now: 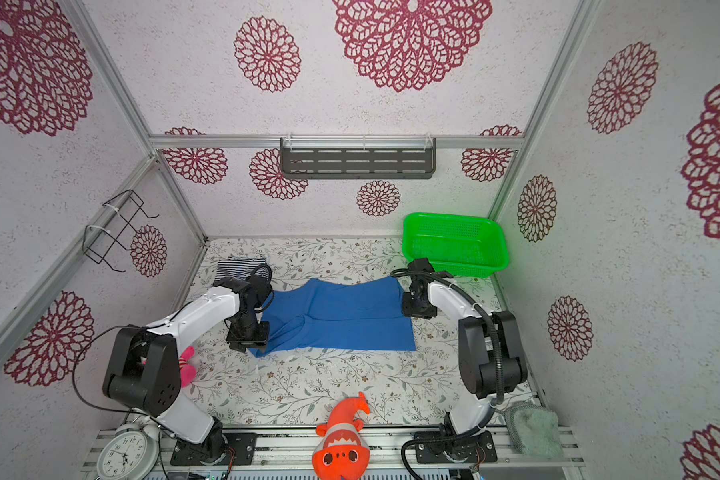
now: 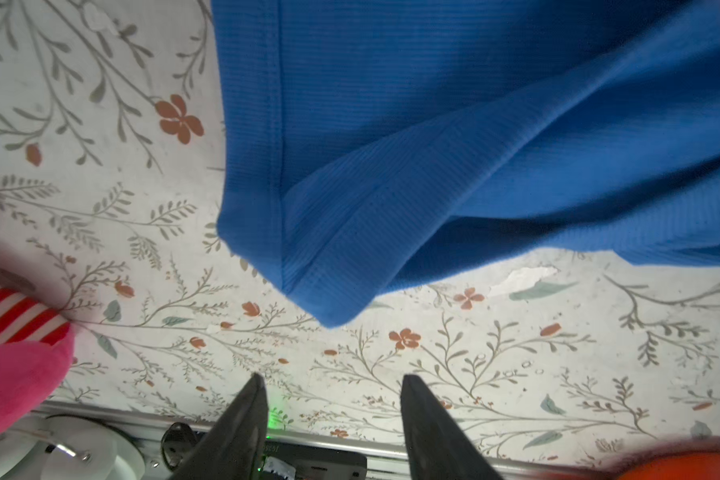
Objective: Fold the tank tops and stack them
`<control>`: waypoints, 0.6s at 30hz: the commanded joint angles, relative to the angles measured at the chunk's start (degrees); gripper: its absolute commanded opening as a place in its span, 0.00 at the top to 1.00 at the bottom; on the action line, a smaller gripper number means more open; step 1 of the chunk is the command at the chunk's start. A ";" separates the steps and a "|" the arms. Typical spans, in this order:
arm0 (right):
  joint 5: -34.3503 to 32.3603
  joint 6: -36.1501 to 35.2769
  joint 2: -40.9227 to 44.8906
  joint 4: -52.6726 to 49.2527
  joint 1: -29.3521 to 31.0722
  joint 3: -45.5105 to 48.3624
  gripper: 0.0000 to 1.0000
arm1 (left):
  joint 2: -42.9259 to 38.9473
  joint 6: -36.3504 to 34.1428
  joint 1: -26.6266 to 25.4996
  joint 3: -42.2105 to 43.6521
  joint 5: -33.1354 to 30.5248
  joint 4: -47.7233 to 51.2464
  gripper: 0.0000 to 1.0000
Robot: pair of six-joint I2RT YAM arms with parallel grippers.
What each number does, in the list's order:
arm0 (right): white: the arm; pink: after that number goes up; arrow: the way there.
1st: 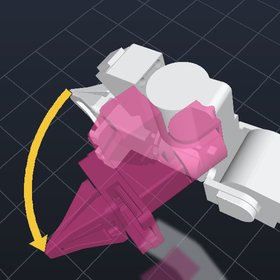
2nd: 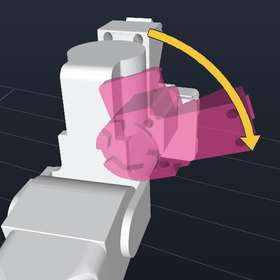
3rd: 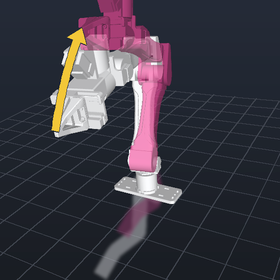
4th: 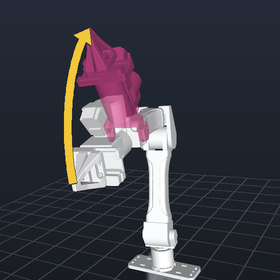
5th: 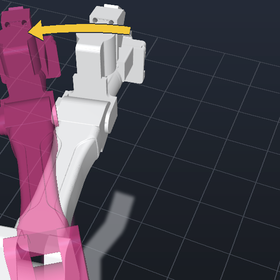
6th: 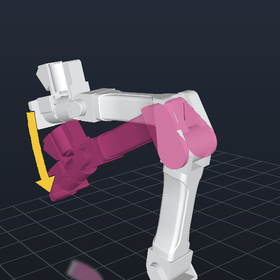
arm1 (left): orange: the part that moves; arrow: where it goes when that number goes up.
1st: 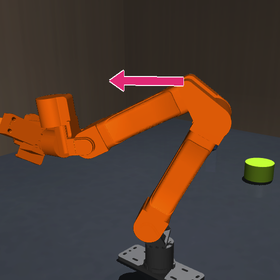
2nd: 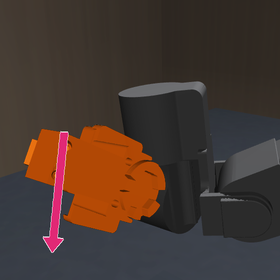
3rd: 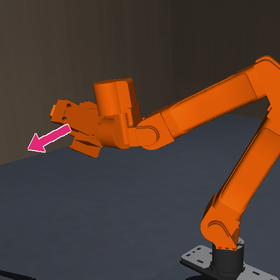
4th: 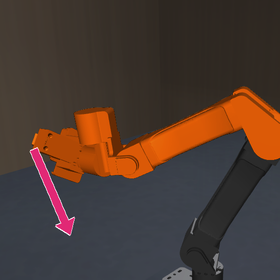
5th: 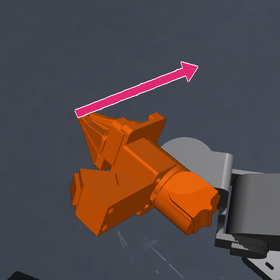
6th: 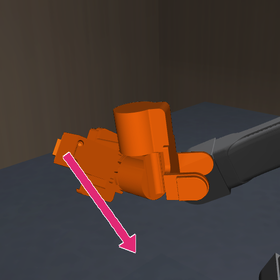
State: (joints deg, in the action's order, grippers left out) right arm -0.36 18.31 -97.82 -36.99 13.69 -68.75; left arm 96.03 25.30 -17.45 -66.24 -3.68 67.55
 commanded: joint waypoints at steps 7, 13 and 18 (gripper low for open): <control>6.64 5.29 2.26 9.03 0.38 4.22 0.58 | 5.65 -0.59 0.97 -1.83 -1.46 -4.53 0.92; 6.58 6.33 -1.40 12.62 0.50 5.78 0.58 | 4.71 -1.72 3.83 -2.81 -0.25 -4.88 1.00; 4.14 6.26 -4.81 14.43 0.27 5.03 0.58 | 4.60 -2.52 7.38 -3.77 0.59 -5.16 1.00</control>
State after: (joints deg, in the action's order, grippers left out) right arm 5.17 23.62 -101.32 -24.38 13.91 -62.83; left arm 101.80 23.64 -11.92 -69.14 -3.62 63.53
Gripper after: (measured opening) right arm 0.419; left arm 0.041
